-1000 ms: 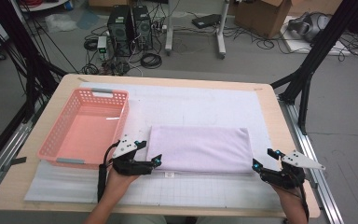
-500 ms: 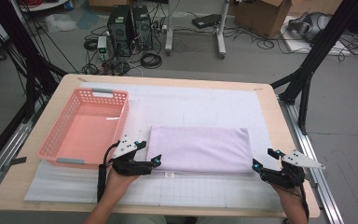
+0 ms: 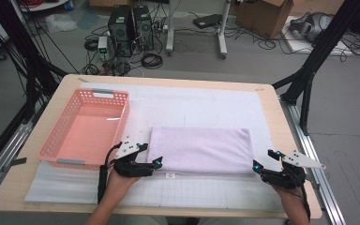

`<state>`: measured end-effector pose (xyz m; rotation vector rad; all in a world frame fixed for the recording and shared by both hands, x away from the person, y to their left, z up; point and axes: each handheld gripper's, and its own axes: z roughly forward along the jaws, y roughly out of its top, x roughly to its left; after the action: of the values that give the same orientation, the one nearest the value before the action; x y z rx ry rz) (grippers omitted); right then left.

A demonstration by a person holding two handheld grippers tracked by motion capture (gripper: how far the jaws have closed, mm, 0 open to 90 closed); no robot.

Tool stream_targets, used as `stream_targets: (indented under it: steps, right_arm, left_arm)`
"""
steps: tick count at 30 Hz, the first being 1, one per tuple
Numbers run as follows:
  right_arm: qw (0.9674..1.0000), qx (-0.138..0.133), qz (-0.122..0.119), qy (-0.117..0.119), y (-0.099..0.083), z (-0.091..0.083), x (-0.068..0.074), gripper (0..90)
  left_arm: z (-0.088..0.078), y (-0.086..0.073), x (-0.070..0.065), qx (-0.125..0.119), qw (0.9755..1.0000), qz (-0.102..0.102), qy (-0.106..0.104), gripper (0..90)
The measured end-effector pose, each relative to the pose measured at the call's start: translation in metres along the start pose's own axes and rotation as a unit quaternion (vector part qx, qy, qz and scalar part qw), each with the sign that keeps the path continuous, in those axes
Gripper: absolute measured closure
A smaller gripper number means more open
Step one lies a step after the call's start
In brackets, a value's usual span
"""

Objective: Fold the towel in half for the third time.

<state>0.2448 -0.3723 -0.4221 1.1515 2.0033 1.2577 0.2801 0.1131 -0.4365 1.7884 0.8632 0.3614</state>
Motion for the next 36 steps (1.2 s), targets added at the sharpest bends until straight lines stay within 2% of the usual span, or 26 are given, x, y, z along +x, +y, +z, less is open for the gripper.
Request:
stream_targets:
  steps: [9, 16, 25, 31, 34, 36]
  right_arm:
    - [0.9999, 0.011, -0.001, 0.008, -0.001, 0.005, 0.0, 23.7]
    - [0.9998, 0.014, -0.002, 0.011, -0.001, 0.005, 0.002, 23.7]
    - [0.9997, 0.02, -0.005, 0.016, -0.001, 0.011, 0.002, 23.8]
    - [0.9996, 0.019, -0.006, 0.018, 0.0, 0.012, 0.003, 23.7]
    - [0.9996, 0.02, -0.006, 0.021, 0.0, 0.013, 0.004, 23.7]
    - [0.9995, 0.021, -0.006, 0.022, 0.001, 0.015, 0.005, 23.7]
  left_arm:
    - [-0.001, -0.002, 0.001, 0.016, 0.9998, -0.003, 0.013, 22.2]
    - [0.0, -0.004, 0.002, 0.046, 0.9985, -0.012, 0.025, 23.4]
    - [-0.001, -0.007, 0.006, 0.074, 0.9961, -0.033, 0.036, 32.3]
    - [0.002, -0.009, 0.005, 0.098, 0.9937, -0.036, 0.041, 38.4]
    - [0.005, -0.01, 0.002, 0.111, 0.9924, -0.032, 0.043, 40.3]
    - [0.008, -0.011, 0.0, 0.117, 0.992, -0.028, 0.037, 44.8]
